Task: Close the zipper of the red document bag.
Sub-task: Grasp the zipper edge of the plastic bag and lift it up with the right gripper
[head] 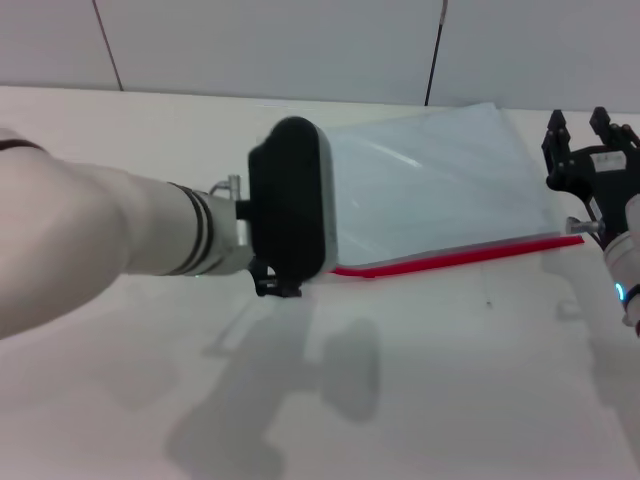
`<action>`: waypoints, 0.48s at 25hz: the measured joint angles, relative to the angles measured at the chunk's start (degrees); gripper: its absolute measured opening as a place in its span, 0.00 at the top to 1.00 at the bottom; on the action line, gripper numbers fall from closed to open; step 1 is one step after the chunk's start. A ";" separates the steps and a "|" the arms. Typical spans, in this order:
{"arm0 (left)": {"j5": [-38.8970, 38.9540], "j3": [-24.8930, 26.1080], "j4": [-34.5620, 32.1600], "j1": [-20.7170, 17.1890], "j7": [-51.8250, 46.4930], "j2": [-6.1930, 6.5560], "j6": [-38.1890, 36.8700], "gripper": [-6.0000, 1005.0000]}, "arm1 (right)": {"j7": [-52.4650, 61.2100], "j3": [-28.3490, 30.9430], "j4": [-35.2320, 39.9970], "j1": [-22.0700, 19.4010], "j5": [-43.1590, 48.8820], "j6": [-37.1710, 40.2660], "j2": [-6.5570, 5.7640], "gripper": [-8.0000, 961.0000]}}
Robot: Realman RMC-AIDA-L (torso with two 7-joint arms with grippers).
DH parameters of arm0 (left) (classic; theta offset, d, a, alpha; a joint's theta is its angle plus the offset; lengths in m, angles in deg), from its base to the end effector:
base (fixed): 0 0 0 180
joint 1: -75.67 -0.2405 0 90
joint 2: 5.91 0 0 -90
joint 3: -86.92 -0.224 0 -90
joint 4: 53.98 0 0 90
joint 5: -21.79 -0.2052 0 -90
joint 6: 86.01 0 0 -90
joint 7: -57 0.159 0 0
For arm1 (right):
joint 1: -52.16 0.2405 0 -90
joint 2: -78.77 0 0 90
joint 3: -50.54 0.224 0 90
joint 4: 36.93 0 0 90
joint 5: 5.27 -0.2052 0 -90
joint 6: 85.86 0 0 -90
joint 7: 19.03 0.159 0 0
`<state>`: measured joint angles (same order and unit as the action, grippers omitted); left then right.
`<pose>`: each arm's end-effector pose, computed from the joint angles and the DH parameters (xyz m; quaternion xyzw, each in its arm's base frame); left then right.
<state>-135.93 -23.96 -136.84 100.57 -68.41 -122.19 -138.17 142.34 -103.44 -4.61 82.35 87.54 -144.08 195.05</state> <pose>-0.1424 0.3419 -0.0576 -0.9338 0.1166 0.1983 0.2740 0.2314 0.3562 -0.0411 -0.7033 0.2441 0.2766 0.6077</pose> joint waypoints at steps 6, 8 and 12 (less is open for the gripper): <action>-0.05 -1.02 1.76 1.08 -0.79 0.04 -0.67 0.25 | 0.00 0.09 -0.01 0.33 0.00 0.29 0.00 0.51; -0.06 -1.12 2.66 1.29 -1.01 0.00 -0.64 0.25 | 0.00 0.09 0.01 0.37 0.00 0.34 0.00 0.51; -0.09 -1.20 4.21 1.99 -1.36 0.03 -0.25 0.25 | 0.00 0.09 0.09 0.45 0.00 0.40 0.00 0.51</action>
<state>-136.01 -25.16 -132.63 102.56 -69.77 -122.16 -138.42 142.34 -103.35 -4.51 82.80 87.54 -143.69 195.05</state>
